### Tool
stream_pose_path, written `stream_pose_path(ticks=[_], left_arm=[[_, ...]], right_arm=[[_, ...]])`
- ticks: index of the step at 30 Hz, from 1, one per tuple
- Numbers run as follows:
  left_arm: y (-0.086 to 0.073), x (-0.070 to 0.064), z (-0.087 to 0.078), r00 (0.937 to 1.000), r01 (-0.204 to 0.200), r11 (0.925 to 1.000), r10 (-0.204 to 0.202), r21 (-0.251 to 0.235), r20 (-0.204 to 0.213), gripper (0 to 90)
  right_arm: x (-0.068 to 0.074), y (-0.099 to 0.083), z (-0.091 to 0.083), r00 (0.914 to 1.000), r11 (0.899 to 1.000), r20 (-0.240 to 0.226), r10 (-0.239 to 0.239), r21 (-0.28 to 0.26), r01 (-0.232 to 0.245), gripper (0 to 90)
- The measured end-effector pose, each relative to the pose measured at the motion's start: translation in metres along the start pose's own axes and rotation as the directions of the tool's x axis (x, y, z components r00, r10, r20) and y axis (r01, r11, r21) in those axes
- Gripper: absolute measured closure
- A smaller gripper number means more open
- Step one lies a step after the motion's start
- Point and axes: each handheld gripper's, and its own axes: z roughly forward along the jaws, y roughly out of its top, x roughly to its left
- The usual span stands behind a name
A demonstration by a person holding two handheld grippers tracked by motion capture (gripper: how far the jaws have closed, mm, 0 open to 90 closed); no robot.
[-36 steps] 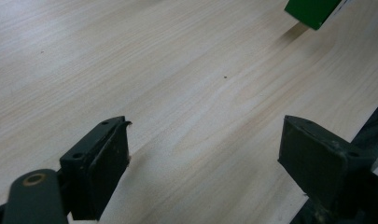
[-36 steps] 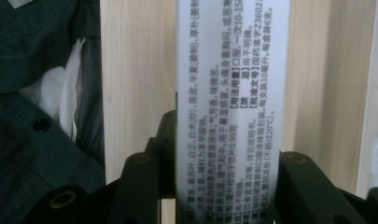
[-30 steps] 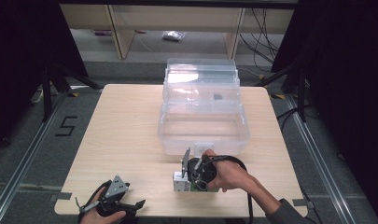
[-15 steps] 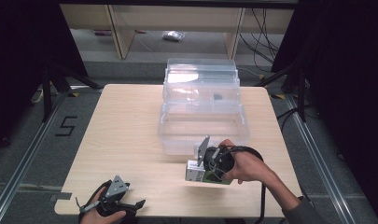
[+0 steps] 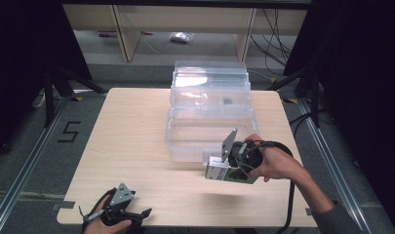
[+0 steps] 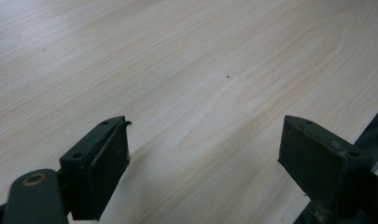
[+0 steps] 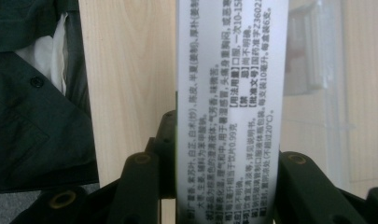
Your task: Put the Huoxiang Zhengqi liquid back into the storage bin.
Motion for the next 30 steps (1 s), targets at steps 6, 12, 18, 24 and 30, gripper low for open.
stream_pose_path(ticks=[6, 12, 18, 24, 30], left_arm=[[0.000, 0.000, 0.000, 1.0000, 0.003, 1.0000, -0.003, 0.000, -0.004, 15.4], [0.000, 0.000, 0.000, 1.0000, 0.002, 1.0000, -0.002, -0.002, -0.006, 15.5], [0.000, 0.000, 0.000, 1.0000, 0.001, 1.0000, -0.001, 0.008, -0.006, 15.4], [0.000, 0.000, 0.000, 1.0000, 0.006, 1.0000, -0.005, 0.002, -0.007, 15.5], [0.000, 0.000, 0.000, 1.0000, 0.003, 1.0000, -0.003, 0.004, -0.007, 15.4]], right_arm=[[-0.008, -0.006, -0.006, 0.9999, 1.000, -0.007, -0.008, -0.025, 0.008, 64.8], [-0.015, -0.010, -0.015, 0.9996, 0.999, 0.008, 0.027, -0.018, -0.027, 64.9], [-0.027, -0.014, -0.027, 0.9996, 0.999, 0.018, 0.020, -0.025, -0.020, 65.0], [-0.036, -0.009, -0.032, 0.9994, 0.999, 0.000, 0.034, -0.021, -0.034, 65.0], [-0.047, -0.001, -0.036, 0.9999, 1.000, -0.009, 0.013, -0.026, -0.014, 65.0]])
